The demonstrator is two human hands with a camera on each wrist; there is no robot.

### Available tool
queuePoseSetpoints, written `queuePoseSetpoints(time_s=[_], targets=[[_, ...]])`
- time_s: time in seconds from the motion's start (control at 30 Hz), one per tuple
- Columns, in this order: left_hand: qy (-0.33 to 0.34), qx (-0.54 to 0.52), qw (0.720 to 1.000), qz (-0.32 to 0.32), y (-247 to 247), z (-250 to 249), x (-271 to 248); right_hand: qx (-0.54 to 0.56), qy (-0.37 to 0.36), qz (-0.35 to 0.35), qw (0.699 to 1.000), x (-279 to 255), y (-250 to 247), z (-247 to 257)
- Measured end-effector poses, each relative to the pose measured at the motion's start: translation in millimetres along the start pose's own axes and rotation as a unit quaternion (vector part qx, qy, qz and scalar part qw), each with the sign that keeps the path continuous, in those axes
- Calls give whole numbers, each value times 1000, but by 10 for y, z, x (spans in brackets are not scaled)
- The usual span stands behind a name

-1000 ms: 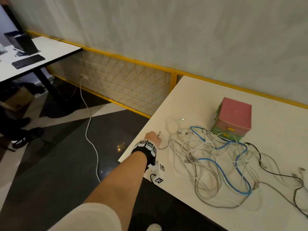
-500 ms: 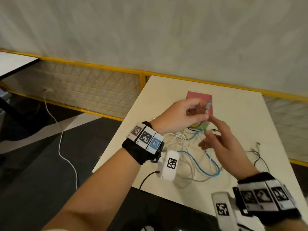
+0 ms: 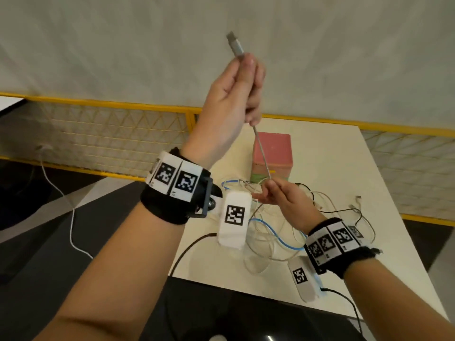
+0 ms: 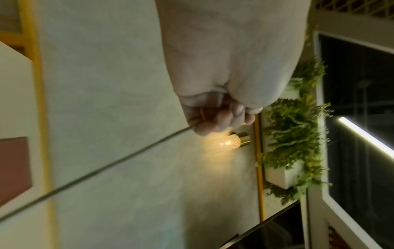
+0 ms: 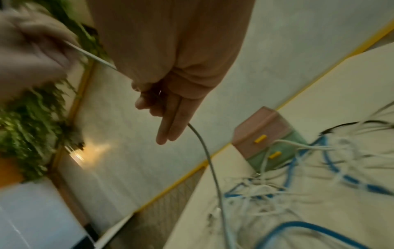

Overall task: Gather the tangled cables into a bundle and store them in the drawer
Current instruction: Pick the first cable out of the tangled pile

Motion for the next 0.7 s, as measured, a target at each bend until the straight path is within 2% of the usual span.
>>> queuePoseSetpoints(time_s=[0.1, 0.17, 0.23, 0.3, 0.33, 0.37, 0.43, 0.5, 0.63, 0.7], targets=[[33, 62, 996, 46, 40, -140, 1, -98, -22, -22, 995, 51, -177, -216], [29, 126, 987, 96, 107, -121, -101, -146, -46, -49, 987, 90, -308, -191], [-45, 173, 966, 185, 173, 45, -258, -160, -60, -80, 982, 124, -426, -110], [-159, 214, 923, 277, 205, 277, -473, -166, -67, -93, 979, 146, -496, -4], [-203, 227, 903, 303, 215, 386, -577, -166, -73, -90, 979, 159, -516, 41], [-228, 236, 894, 306, 212, 494, -640, -168, -80, -88, 979, 173, -534, 86], [-233, 253, 902, 261, 192, 644, -666, -183, -98, -87, 974, 190, -562, 213], [-219, 289, 906, 217, 164, 763, -628, -195, -125, -81, 969, 194, -566, 363], [-198, 363, 887, 206, 138, 950, -551, -212, -174, -53, 960, 211, -538, 596], [-164, 368, 896, 189, 107, 957, -519, -226, -183, -50, 955, 224, -560, 679]])
Point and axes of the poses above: each hand's wrist, its own x-axis towards the middle knuckle, its own y-axis out of the palm, z = x × y, the point moved 7 cm from there along x, towards the middle knuckle, and after that the axes turned 14 degrees about -z, right-handed, at the moved point
